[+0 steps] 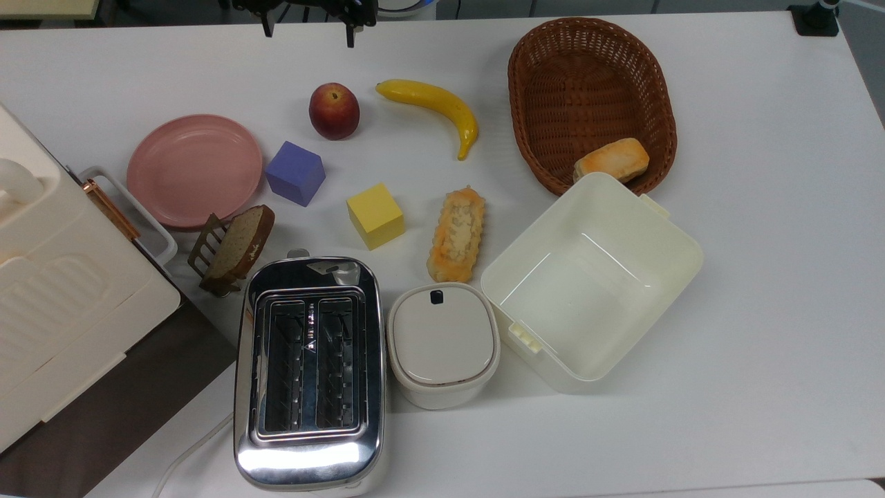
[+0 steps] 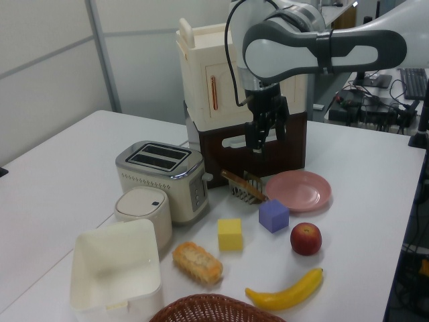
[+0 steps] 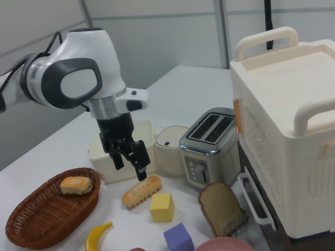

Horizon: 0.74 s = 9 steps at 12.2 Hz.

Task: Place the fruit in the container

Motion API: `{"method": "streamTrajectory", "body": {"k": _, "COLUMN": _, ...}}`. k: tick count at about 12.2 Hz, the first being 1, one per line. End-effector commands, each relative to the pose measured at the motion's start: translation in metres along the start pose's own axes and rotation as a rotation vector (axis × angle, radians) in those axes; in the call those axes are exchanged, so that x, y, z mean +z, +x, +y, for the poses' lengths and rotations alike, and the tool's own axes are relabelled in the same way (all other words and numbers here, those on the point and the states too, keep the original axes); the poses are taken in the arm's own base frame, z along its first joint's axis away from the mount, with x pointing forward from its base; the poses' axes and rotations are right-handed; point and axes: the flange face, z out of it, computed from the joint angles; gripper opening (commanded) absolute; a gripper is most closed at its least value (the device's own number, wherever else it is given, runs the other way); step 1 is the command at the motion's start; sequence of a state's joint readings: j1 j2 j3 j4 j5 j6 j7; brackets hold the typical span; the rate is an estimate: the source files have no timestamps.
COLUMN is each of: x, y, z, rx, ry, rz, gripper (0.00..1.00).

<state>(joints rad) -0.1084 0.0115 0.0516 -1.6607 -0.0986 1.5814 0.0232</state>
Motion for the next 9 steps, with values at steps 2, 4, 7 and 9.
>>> {"method": "streamTrajectory", "body": {"k": 2, "x": 0.018, "y": -0.044, "z": 0.009, "rx": 0.065, "ry": -0.01, "rz": 0.003, "gripper": 1.0}}
{"method": "streamTrajectory", "body": {"k": 4, "x": 0.023, "y": -0.052, "z": 0.011, "rx": 0.071, "ry": -0.009, "rz": 0.019, "gripper": 1.0}}
{"method": "streamTrajectory", "body": {"k": 7, "x": 0.043, "y": -0.073, "z": 0.008, "rx": 0.079, "ry": 0.025, "rz": 0.076, "gripper": 1.0}}
{"method": "streamTrajectory", "body": {"k": 9, "x": 0.06, "y": -0.075, "z": 0.007, "rx": 0.08, "ry": 0.03, "rz": 0.096, "gripper": 1.0}}
